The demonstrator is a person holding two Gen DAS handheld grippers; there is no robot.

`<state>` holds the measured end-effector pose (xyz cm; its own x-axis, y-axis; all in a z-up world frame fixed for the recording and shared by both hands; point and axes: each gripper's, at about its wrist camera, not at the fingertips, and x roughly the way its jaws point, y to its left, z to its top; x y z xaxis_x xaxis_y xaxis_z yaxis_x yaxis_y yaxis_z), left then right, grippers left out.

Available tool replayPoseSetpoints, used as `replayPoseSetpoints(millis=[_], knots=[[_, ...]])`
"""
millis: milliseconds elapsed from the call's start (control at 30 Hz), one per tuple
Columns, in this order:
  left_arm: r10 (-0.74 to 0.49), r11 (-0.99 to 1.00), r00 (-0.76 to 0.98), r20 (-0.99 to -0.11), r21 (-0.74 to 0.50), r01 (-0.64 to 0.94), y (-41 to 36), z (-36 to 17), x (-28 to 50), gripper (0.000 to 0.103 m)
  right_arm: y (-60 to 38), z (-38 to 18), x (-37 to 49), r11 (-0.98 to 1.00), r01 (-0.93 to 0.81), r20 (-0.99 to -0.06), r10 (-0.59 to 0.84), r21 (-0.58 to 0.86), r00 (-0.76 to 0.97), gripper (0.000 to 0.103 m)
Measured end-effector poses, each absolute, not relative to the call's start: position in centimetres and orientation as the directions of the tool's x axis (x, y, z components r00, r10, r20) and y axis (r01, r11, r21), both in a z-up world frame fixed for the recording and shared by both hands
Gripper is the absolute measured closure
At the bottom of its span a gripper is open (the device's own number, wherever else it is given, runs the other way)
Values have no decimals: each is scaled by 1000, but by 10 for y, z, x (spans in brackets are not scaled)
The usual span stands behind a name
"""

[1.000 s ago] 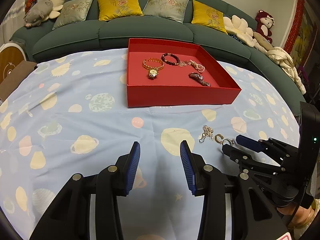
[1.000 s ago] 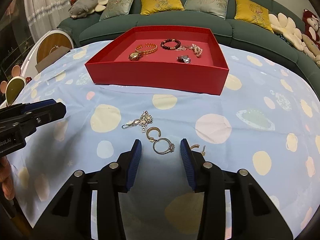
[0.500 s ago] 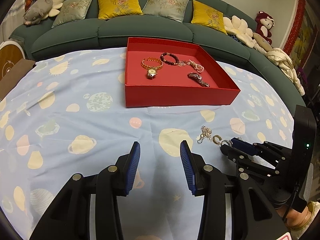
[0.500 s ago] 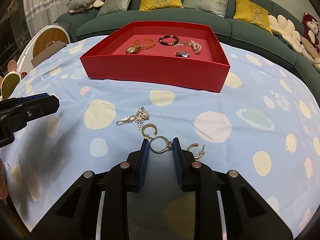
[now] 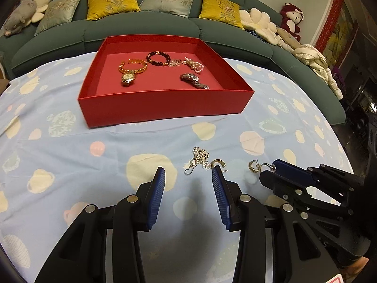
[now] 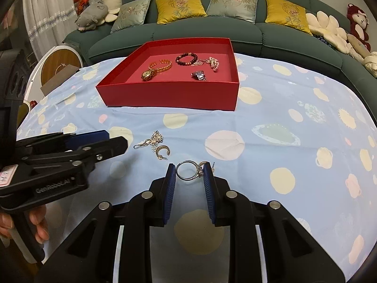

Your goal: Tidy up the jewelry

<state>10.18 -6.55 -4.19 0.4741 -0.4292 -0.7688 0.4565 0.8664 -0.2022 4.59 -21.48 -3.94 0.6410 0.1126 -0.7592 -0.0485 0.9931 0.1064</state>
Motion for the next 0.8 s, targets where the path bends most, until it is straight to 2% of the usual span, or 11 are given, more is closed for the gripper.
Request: replayPoseSetpoints(millis=[467,500,567,600,633,800], knots=[[-369,870,521,-770,-88,486,-98,-65,118,66,-227,-34,40,991,-25,-746,118,135,655,80],[-365,869,523,-770,-80,488,-100,-65,119,68,-226,-34,40,991,-25,-746,118,135,655,80],[-354,871,529,-772,-66,487,-102,-65,119,78,-226,-34,40,990,-25,-747,119,135,654,80],[-360,869,526,-771,-71,490,-102,-65,119,91,-225,-34,41,990,-25,-748,120,137,653,80],[-369,866,519,-771,-83,493,-100,-65,120,96,-225,-34,41,990,-26,-748,121,138,653,80],[-379,863,513,-770,-94,496,-96,-63,118,97,-222,-30,43,989,-30,-742,126,142,659,80]])
